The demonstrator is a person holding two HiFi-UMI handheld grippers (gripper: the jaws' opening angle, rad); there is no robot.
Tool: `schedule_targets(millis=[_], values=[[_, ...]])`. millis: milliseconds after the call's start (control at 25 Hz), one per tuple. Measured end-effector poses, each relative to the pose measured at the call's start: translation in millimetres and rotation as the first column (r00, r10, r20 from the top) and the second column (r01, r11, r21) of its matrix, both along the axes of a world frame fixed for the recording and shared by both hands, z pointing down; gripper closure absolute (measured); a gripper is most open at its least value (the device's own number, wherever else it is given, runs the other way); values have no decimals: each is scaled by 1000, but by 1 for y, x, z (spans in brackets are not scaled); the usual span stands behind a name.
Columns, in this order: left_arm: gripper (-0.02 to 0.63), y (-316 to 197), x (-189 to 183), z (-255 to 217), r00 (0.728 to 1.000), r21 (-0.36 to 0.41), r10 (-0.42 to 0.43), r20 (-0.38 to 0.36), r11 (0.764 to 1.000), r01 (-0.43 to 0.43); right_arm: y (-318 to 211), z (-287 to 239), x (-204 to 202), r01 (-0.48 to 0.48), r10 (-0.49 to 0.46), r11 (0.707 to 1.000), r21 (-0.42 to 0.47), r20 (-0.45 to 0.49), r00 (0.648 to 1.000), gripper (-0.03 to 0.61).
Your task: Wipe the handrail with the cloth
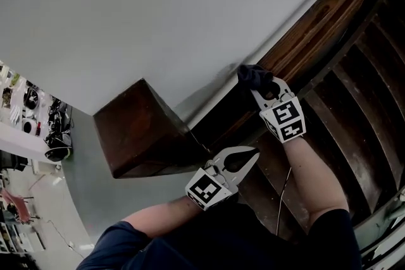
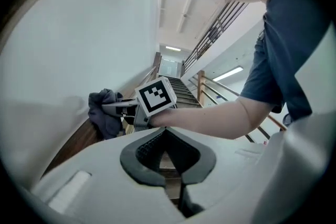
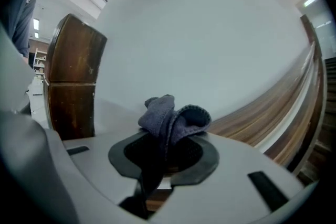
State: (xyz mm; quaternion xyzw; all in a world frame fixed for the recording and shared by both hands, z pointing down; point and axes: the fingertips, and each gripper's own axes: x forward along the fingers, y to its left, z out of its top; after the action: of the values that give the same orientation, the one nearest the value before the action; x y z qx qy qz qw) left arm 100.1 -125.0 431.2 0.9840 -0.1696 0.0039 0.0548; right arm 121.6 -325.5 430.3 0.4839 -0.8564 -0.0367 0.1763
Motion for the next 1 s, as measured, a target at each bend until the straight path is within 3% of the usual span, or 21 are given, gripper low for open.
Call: schedule_targets(millis=[280,560,840,1000], values=[[611,-5,25,-7,999,6,39,-24,999,-39,-38,-61,84,-140,145,986,92,-50,988,482],[611,-4,31,-14,998,21,38,-42,999,-37,-67,-104,142,-244,257,960,137,-90,962,482],[611,2,22,-27,998,44,28,-60,999,-25,-74,-114,147,-280,292,952,124,-89,952,482],[611,10,13,-38,997,67,38,-66,997,-34,-46,-125,123,-231,239,960,160,-27,971,482]])
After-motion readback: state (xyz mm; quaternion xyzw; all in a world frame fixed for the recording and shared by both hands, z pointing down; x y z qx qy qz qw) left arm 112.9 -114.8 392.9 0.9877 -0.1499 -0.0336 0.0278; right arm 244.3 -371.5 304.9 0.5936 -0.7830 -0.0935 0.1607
